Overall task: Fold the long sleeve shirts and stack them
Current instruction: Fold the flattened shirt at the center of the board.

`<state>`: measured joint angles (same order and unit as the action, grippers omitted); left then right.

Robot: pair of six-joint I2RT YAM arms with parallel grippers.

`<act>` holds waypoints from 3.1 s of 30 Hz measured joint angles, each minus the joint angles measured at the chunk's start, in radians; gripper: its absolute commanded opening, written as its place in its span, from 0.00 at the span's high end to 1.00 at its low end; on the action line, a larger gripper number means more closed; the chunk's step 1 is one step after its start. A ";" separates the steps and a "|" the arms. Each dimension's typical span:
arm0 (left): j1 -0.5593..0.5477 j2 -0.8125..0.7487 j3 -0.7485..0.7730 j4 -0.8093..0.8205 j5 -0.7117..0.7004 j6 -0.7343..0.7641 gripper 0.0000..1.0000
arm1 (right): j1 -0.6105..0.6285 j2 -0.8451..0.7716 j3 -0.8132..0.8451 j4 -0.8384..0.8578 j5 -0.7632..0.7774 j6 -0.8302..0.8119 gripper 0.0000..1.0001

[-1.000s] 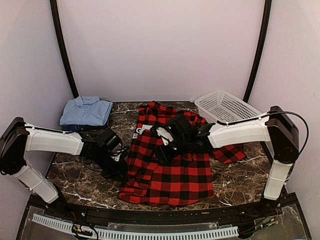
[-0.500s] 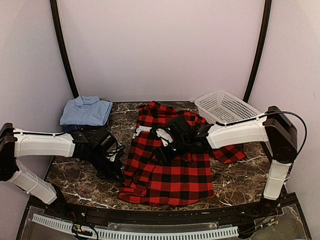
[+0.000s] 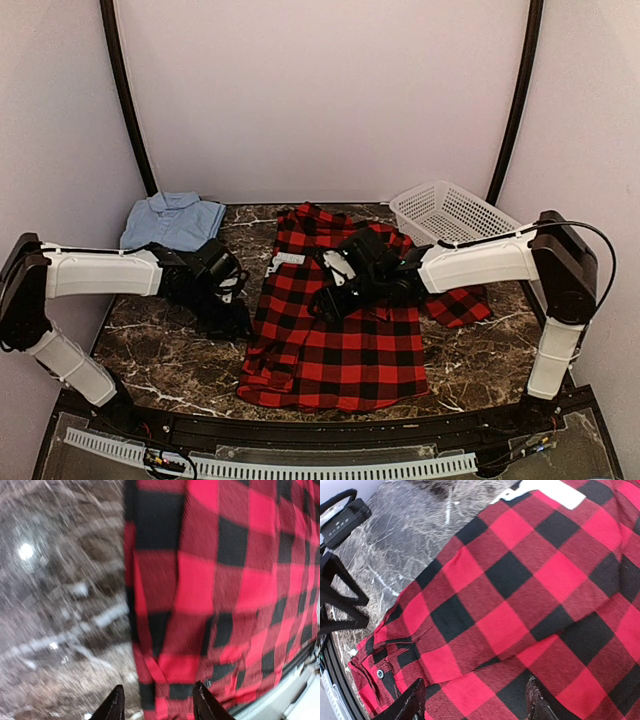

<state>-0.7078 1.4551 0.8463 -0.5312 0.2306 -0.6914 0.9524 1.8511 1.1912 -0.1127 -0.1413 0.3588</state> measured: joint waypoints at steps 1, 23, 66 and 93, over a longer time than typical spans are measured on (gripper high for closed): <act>0.020 0.024 0.015 0.008 -0.007 0.010 0.55 | -0.009 -0.004 -0.005 -0.001 0.006 0.007 0.36; 0.160 0.368 0.217 0.165 0.113 0.164 0.97 | -0.080 -0.064 -0.024 -0.008 0.053 0.041 0.36; 0.200 0.059 0.208 -0.106 -0.115 0.064 0.72 | -0.204 0.498 0.723 0.007 -0.123 0.074 0.58; 0.192 0.357 0.283 0.145 0.073 0.038 0.77 | -0.278 0.620 0.863 -0.049 0.002 -0.282 0.32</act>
<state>-0.5156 1.8118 1.1294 -0.3866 0.3035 -0.6533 0.6743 2.4714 2.0544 -0.1619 -0.1398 0.0765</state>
